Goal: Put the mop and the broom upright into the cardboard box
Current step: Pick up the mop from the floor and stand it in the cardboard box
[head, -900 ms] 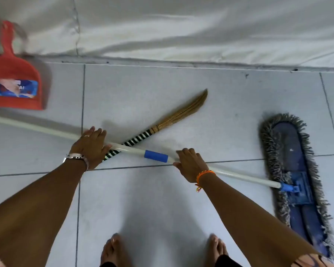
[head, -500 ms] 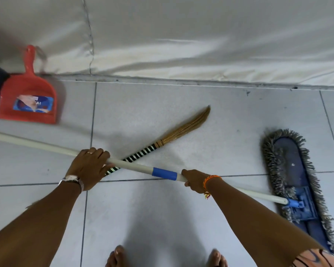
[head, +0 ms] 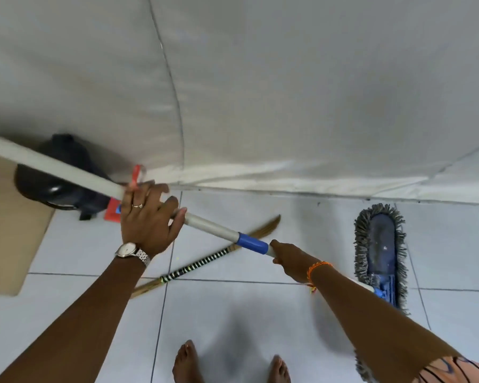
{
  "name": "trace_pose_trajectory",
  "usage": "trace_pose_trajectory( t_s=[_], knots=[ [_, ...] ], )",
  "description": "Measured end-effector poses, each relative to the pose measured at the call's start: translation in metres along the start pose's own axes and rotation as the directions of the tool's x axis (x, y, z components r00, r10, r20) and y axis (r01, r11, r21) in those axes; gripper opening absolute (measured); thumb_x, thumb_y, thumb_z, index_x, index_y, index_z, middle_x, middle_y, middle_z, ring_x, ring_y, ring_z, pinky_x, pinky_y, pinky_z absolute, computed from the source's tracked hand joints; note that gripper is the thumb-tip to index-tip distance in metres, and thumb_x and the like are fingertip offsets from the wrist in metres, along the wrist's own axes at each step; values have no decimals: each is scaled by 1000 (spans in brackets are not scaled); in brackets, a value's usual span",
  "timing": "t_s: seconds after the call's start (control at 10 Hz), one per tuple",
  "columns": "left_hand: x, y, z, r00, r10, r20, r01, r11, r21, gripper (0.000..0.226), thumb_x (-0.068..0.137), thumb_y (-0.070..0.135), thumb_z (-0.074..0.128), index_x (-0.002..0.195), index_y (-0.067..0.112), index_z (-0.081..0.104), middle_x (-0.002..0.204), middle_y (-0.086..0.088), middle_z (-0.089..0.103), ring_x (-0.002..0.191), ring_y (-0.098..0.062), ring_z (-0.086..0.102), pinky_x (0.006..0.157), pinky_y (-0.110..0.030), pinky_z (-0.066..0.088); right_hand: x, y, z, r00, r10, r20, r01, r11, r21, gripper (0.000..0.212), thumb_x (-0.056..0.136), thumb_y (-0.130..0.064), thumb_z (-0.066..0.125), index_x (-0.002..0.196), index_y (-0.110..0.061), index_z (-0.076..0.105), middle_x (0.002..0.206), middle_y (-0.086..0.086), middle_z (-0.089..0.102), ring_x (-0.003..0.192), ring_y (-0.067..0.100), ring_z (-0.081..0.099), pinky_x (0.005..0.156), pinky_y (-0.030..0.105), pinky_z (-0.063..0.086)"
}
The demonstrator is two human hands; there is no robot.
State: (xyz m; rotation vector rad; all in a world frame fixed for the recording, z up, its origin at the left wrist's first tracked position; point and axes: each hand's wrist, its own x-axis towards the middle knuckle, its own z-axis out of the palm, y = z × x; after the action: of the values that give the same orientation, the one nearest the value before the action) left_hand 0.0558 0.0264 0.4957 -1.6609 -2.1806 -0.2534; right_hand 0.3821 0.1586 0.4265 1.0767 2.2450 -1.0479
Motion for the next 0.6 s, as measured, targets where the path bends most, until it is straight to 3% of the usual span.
trace_pose_trajectory(
  t_s=[0.1, 0.2, 0.3, 0.4, 0.5, 0.6],
  knots=[
    [82, 29, -122, 920, -356, -165, 311, 918, -248, 70, 84, 47, 55, 145, 15, 42, 160, -20, 23, 149, -42, 13, 125, -47, -7, -76, -43, -89, 985, -78, -157, 79, 997, 1, 26, 92, 0, 44, 108, -21, 44, 95, 4, 59, 79, 14, 55, 67, 26, 44],
    [130, 57, -200, 796, -545, -264, 354, 773, -527, 90, 84, 38, 63, 153, -3, 20, 159, -36, 9, 150, -48, 5, 127, -43, -3, -123, -69, -140, 961, -122, -246, 128, 992, 7, 20, 92, -2, 44, 103, -19, 42, 93, 8, 59, 80, 22, 58, 65, 27, 43],
    [205, 105, -304, 614, -776, -148, 213, 343, -915, 79, 92, 27, 61, 149, -9, 20, 156, -29, 24, 145, -42, 32, 123, -45, 28, -172, -99, -189, 922, -104, -373, 146, 986, 86, 23, 94, -3, 44, 116, -9, 45, 98, 13, 58, 77, 23, 54, 67, 29, 41],
    [232, 127, -359, 610, -791, -46, 118, 149, -982, 48, 96, 37, 52, 134, 10, 44, 118, -8, 67, 100, -30, 70, 85, -47, 58, -196, -116, -210, 896, -78, -437, 134, 986, 100, 29, 95, -6, 47, 124, -4, 44, 98, 9, 53, 82, 22, 50, 75, 33, 45],
    [252, 148, -423, 688, -725, 33, -19, -63, -998, 17, 95, 44, 48, 88, 29, 45, 53, 8, 51, 38, -19, 48, 42, -33, 46, -216, -141, -219, 854, -96, -511, 193, 971, 140, 28, 95, -11, 51, 122, -6, 45, 94, 6, 54, 83, 22, 52, 74, 30, 44],
    [256, 146, -441, 733, -679, 36, -16, -69, -997, 22, 96, 41, 49, 80, 27, 40, 51, 7, 40, 37, -18, 35, 41, -32, 40, -221, -158, -214, 847, -119, -519, 246, 952, 183, 22, 95, -11, 53, 116, -9, 47, 90, 2, 54, 79, 17, 51, 66, 21, 42]
  ],
)
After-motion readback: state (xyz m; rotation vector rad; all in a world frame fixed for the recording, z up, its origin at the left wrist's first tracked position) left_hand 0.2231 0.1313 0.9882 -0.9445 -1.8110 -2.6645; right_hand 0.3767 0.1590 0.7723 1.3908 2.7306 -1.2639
